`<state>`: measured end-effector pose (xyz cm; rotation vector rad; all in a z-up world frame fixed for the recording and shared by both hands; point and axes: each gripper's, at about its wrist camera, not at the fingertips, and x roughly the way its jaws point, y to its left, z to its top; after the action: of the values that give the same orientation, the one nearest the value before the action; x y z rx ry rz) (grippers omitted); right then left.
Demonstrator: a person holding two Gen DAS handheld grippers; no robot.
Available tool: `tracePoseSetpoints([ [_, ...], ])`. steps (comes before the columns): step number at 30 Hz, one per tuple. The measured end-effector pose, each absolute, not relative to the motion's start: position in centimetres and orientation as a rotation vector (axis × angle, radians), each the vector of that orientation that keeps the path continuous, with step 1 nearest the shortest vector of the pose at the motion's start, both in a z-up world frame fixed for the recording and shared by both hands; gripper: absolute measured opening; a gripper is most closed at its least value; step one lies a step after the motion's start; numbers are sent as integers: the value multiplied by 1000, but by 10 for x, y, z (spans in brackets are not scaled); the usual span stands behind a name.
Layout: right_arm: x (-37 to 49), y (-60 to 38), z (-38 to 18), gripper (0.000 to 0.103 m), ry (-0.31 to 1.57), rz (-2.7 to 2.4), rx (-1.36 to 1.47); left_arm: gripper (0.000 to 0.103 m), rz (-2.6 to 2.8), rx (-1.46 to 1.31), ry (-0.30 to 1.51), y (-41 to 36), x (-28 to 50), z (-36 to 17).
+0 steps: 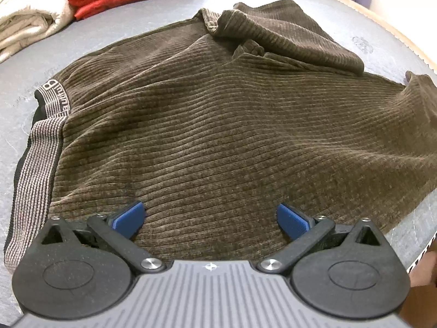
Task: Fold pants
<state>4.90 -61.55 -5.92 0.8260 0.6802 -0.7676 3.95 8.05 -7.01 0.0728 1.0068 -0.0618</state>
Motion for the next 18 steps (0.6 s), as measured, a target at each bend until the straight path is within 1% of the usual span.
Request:
tracePoseSetpoints([
  [2, 68, -604, -57, 4, 671, -631, 788, 103, -64, 74, 999, 80, 38, -70],
  [4, 86, -599, -58, 10, 670, -550, 762, 103, -67, 71, 992, 81, 38, -70],
  [6, 106, -595, -57, 22, 674, -483, 731, 103, -66, 68, 985, 81, 37, -71],
  [9, 133, -591, -59, 35, 682, -424, 690, 103, -60, 63, 972, 80, 35, -71],
  [12, 158, -592, -68, 40, 698, -396, 680, 103, -42, 56, 957, 78, 32, -71],
  [17, 191, -593, -82, 48, 709, -392, 630, 103, -17, 44, 940, 75, 31, -71],
  [18, 197, -596, -85, 48, 711, -394, 618, 103, -13, 42, 937, 75, 31, -71],
])
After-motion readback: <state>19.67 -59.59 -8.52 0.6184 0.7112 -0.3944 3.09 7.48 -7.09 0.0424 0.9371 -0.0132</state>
